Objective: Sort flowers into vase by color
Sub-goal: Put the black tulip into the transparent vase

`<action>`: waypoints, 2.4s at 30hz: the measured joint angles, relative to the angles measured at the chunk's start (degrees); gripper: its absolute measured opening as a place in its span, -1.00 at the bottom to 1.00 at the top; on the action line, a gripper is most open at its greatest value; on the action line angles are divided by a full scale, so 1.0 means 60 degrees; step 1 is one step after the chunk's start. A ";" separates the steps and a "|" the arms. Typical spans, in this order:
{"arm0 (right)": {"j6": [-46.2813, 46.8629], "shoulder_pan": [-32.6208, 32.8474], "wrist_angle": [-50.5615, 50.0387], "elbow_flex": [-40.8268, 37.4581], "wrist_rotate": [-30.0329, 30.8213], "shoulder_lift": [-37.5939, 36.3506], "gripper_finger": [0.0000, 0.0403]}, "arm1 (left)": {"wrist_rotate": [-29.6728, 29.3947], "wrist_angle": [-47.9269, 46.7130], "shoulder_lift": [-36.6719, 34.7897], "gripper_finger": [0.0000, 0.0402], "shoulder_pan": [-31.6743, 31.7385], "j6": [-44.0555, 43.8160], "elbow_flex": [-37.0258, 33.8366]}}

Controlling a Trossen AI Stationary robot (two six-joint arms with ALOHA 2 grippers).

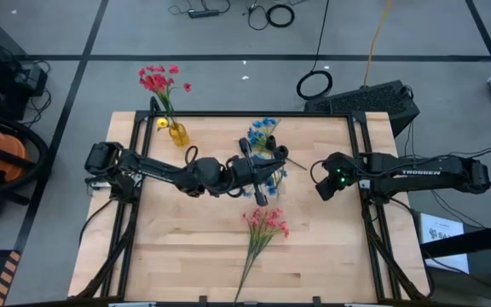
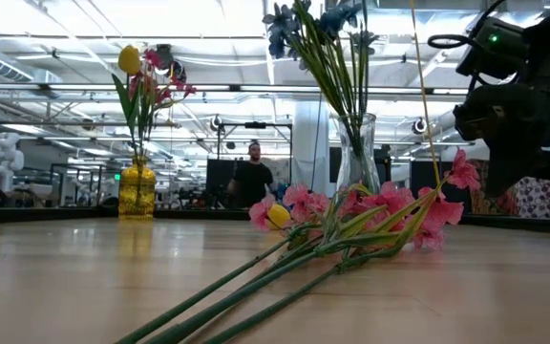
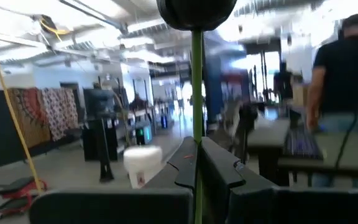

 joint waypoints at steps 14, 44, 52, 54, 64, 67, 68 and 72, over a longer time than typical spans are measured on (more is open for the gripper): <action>0.0552 0.0445 0.0882 0.0000 0.0024 0.0041 -1.00 | -0.0401 -0.1259 0.0481 -0.94 0.0039 -0.1192 0.0000; 0.2004 0.1804 -0.0513 0.0163 0.0298 0.0160 -1.00 | -0.0839 -0.2728 0.0664 -0.42 0.0029 -0.2282 -0.0023; 0.2340 0.2301 -0.1793 0.0793 0.0808 0.0069 -1.00 | -0.0860 -0.4662 -0.0546 -0.42 -0.0025 -0.2276 -0.0026; 0.2423 0.2380 -0.1653 0.0846 0.0953 0.0069 -1.00 | -0.0860 -0.5001 -0.0867 -0.42 -0.0064 -0.2276 -0.0026; 0.2623 0.2411 -0.1258 0.0849 0.0998 0.0069 -1.00 | -0.0863 -0.5643 -0.1396 -0.42 -0.0109 -0.2287 -0.0019; 0.2623 0.2401 -0.0893 0.0849 0.0998 0.0069 -1.00 | -0.0856 -0.5701 -0.1265 -0.42 0.0022 -0.2783 -0.0015; 0.2623 0.2401 -0.0830 0.0849 0.0999 0.0072 -1.00 | -0.0841 -0.5811 -0.1250 -0.42 0.0083 -0.3068 -0.0019; 0.2623 0.2401 -0.0706 0.0849 0.0999 0.0080 -1.00 | -0.0231 -0.6154 -0.1273 -0.42 0.0369 -0.4093 0.0024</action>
